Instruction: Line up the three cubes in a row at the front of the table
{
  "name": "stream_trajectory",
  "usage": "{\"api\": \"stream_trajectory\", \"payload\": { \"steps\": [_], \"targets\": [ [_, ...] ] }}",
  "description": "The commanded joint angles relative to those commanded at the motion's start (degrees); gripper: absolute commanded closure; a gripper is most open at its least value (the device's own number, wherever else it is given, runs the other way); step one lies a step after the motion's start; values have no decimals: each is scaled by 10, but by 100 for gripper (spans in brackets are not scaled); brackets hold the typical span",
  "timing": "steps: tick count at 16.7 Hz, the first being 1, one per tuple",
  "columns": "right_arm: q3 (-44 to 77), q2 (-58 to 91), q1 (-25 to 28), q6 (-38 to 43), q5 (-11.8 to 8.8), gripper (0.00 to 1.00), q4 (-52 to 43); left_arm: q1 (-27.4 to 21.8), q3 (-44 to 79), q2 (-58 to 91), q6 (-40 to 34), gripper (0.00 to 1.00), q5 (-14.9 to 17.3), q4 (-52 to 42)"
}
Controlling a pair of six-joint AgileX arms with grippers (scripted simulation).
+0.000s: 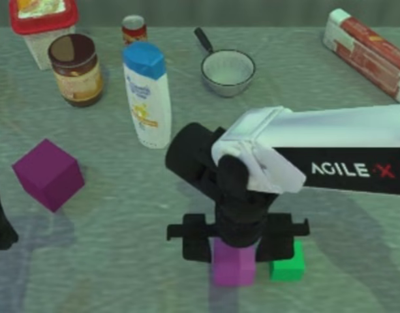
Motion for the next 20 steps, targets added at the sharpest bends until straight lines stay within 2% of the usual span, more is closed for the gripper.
{"api": "stream_trajectory", "payload": {
  "steps": [1,2,12,20],
  "targets": [
    [0,0,0,0,0,2,0,0,0,0,0,0,0,0],
    [0,0,0,0,0,0,0,0,0,0,0,0,0,0],
    [8,-3,1,0,0,0,-10,0,0,0,0,0,0,0],
    [93,-51,5,-1,0,0,-144,0,0,0,0,0,0,0]
  ]
}}
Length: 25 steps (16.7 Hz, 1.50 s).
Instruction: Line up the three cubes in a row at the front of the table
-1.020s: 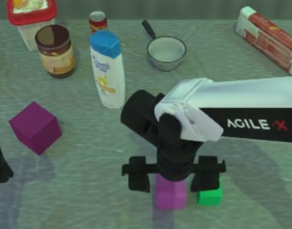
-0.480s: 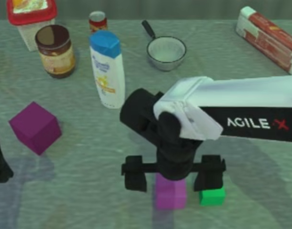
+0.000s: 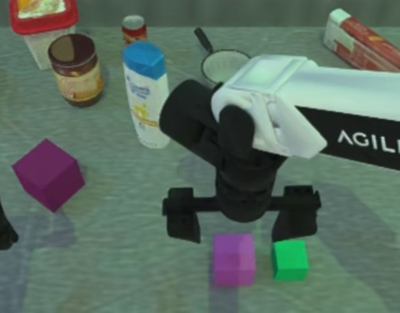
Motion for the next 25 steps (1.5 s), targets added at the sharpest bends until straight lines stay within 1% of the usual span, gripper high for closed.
{"api": "stream_trajectory", "payload": {
  "steps": [5,7,10,13,15,18,21,23,25],
  "targets": [
    [-4,-3,-4,-2,1,0,5,-1,5,5,2,0,0,-4],
    [-23,-30,-17,-16,8,0,22,-3,30,30,11,0,1,-22],
    [-83,-106,-53,-56,25,0,66,-9,104,111,37,0,1,-75],
    [-182,-221,-107,-119,46,0,123,-16,206,237,73,0,1,-149],
    [-268,-311,-149,-169,58,0,164,-21,286,348,102,0,1,-209],
    [-413,-457,-219,-250,70,0,227,-30,407,524,147,0,0,-302],
    [-560,-611,-290,-328,69,0,299,-39,528,694,193,0,-1,-398],
    [-648,-715,-336,-375,61,0,354,-45,602,791,221,0,-2,-456],
    [-723,-819,-378,-415,49,0,414,-50,671,880,246,0,-2,-509]
  ]
}}
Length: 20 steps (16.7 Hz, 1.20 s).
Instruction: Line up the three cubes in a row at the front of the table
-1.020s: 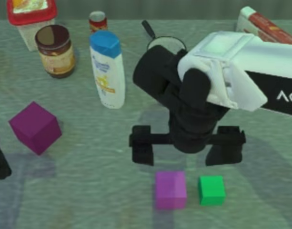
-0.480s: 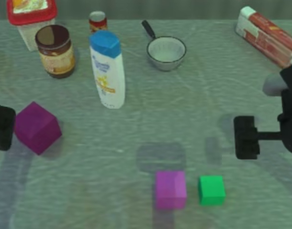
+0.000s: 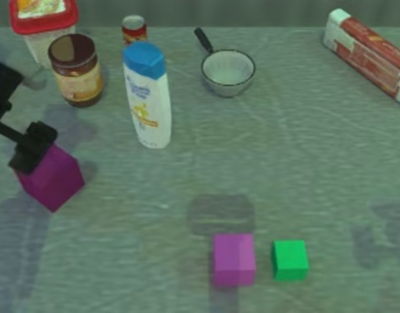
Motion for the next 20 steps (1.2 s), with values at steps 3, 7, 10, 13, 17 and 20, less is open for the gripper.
{"api": "stream_trajectory", "payload": {
  "steps": [3,7,10,13,17,20],
  "targets": [
    [-81,-142,-56,-45,-22,0,93,-7,93,119,32,0,1,-67],
    [-135,-267,-107,-79,-48,0,195,-13,175,218,61,0,2,-122],
    [-144,-297,-121,-86,-56,0,225,-14,197,243,68,0,2,-136],
    [-144,-297,-121,-86,-56,0,225,-14,197,243,68,0,2,-136],
    [-144,-297,-121,-86,-56,0,225,-13,181,252,69,0,3,-113],
    [-144,-297,-121,-86,-56,0,225,-13,139,278,70,0,3,-40]
  ]
}}
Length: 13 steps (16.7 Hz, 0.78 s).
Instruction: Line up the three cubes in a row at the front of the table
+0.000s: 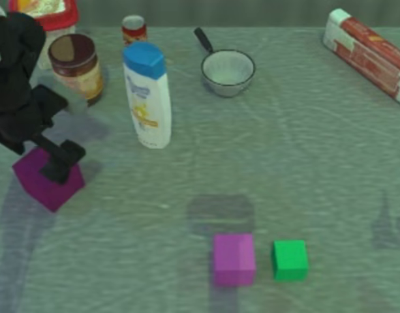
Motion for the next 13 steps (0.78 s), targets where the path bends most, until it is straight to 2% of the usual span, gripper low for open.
{"api": "stream_trajectory", "payload": {
  "steps": [4,9,13],
  "targets": [
    [0,0,0,0,0,0,0,0,-51,32,1,0,0,82],
    [0,0,0,0,0,0,0,0,-56,36,1,0,0,88],
    [0,0,0,0,0,0,0,0,-56,36,1,30,0,88]
  ]
}}
